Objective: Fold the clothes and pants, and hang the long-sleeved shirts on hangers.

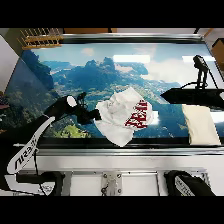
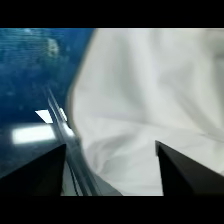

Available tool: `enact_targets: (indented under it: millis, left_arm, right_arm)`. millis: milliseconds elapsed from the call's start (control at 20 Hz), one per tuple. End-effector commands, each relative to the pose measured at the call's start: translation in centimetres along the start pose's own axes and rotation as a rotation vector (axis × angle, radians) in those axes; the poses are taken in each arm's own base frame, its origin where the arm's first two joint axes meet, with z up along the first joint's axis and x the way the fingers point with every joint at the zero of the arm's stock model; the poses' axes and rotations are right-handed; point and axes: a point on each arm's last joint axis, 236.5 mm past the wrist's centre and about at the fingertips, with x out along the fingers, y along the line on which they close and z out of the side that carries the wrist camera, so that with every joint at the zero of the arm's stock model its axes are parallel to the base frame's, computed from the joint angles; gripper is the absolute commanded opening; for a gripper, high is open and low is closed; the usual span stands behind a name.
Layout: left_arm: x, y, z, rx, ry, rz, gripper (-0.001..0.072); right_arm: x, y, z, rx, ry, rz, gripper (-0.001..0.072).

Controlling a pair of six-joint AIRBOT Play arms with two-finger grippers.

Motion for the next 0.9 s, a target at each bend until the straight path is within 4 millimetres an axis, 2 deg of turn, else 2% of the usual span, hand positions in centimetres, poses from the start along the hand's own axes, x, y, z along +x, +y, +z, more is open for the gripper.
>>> enact_targets:
  millis: [0,50,100,200,250,300,350,450,650,750,850]
  left_arm:
    - [1.7,-0.8,-0.3,0.043,0.034,0.015,0.0139]
    - [1.4,-0.8,0.1,0.053,0.027,0.019,0.0004]
    - [0.7,-0.9,0.7,0.057,0.014,0.014,0.0005]
    - [-1.6,-1.2,2.4,0.07,-0.044,-0.009,0.0005]
    - [-2.8,-1.2,3.0,0.066,-0.077,-0.018,0.0005]
    - [-3.9,-1.0,3.6,0.059,-0.106,-0.026,0.0005]
    - [-4.8,-0.9,3.9,0.062,-0.122,-0.031,0.0005]
    - [-5.9,-0.7,4.2,0.07,-0.143,-0.036,0.0005]
    - [-6.0,-0.6,4.3,0.067,-0.146,-0.037,0.0005]
    - [-6.0,-0.6,4.3,0.067,-0.146,-0.037,0.0005]
    - [-6.0,-0.6,4.3,0.066,-0.146,-0.037,0.0005]
  right_arm:
    - [-0.4,-2.3,-0.1,0.072,-0.007,-0.041,0.002]
    - [-0.4,-4.0,-0.7,0.118,0.004,-0.079,0.0021]
    - [-0.3,-6.4,-1.9,0.18,0.029,-0.134,0.0021]
    - [0.7,-10.8,-5.7,0.319,0.108,-0.217,0.0047]
    - [1.7,-12.2,-8.0,0.381,0.164,-0.223,0.0278]
    - [3.0,-13.3,-10.3,0.433,0.221,-0.223,0.0554]
    - [4.6,-14.1,-12.3,0.48,0.271,-0.22,0.0572]
    - [8.0,-14.7,-14.5,0.532,0.322,-0.189,0.0481]
    - [14.5,-11.9,-14.8,0.532,0.322,-0.073,0.0481]
    - [16.4,-11.1,-14.8,0.51,0.307,-0.079,0.0481]
    - [17.5,-10.7,-14.3,0.472,0.291,-0.09,0.0481]
